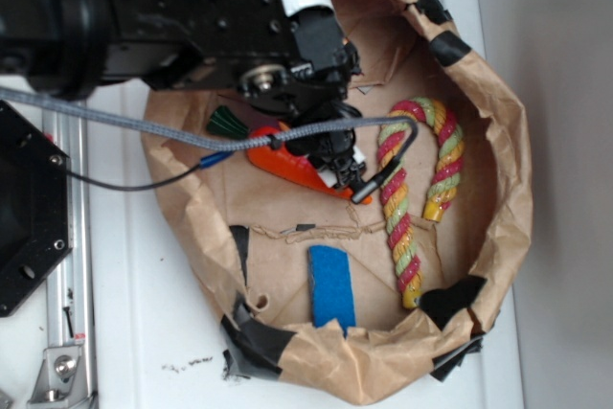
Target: Grab the yellow duck.
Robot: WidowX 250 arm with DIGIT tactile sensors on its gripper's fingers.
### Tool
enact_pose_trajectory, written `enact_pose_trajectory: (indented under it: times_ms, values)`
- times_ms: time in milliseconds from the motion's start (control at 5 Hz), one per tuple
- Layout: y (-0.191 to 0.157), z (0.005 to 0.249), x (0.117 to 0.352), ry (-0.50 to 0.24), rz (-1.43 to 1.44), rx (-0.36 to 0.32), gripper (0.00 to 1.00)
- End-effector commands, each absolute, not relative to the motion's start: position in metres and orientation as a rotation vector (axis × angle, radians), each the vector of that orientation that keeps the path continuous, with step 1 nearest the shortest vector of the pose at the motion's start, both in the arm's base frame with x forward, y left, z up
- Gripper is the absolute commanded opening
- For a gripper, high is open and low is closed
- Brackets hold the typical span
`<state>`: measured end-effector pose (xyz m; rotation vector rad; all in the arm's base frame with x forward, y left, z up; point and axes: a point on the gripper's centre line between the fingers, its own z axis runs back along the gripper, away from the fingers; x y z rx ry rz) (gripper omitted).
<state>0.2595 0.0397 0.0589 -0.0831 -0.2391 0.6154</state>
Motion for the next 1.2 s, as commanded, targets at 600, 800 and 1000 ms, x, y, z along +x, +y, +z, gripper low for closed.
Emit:
enact_pose_trajectory:
  times_ms: [600, 800, 1000]
  values:
    - [0.043, 0.019, 0.261, -0.181, 0.667, -0.086, 1.0]
    - [0.051, 0.025, 0.24, -0.169, 0.69, -0.069, 1.0]
    - [0.054, 0.042, 0.226, -0.165, 0.703, -0.068, 1.0]
